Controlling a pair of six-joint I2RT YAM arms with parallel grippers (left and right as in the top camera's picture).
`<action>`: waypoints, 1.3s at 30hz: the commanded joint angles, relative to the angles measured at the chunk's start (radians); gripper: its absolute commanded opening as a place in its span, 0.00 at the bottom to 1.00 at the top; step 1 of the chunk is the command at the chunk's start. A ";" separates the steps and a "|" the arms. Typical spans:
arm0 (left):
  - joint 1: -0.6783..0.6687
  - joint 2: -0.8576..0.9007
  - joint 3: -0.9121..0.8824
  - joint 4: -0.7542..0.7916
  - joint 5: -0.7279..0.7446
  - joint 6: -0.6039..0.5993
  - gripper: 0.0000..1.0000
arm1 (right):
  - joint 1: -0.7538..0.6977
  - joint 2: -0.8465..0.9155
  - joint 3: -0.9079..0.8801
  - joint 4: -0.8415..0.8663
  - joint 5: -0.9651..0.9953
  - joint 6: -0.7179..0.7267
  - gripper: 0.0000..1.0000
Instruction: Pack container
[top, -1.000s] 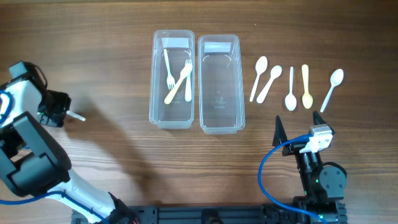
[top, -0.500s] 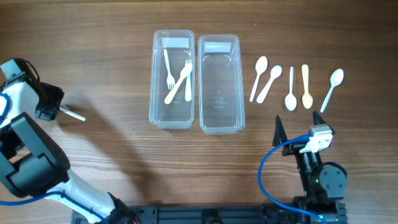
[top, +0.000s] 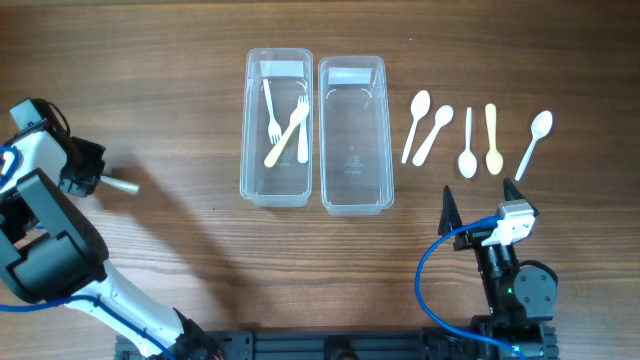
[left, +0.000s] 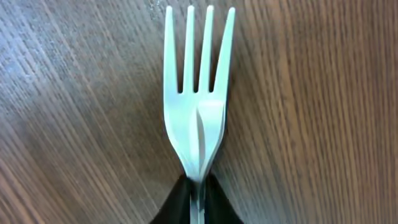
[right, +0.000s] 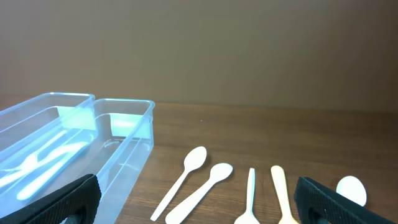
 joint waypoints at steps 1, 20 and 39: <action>0.006 0.028 0.011 -0.002 0.060 0.009 0.04 | -0.004 -0.002 -0.001 0.005 0.011 0.000 1.00; -0.295 -0.332 0.243 -0.084 0.241 0.202 0.05 | -0.004 -0.002 -0.001 0.005 0.011 0.001 1.00; -0.811 -0.075 0.242 -0.167 0.233 0.402 0.11 | -0.004 -0.002 -0.001 0.005 0.011 0.001 1.00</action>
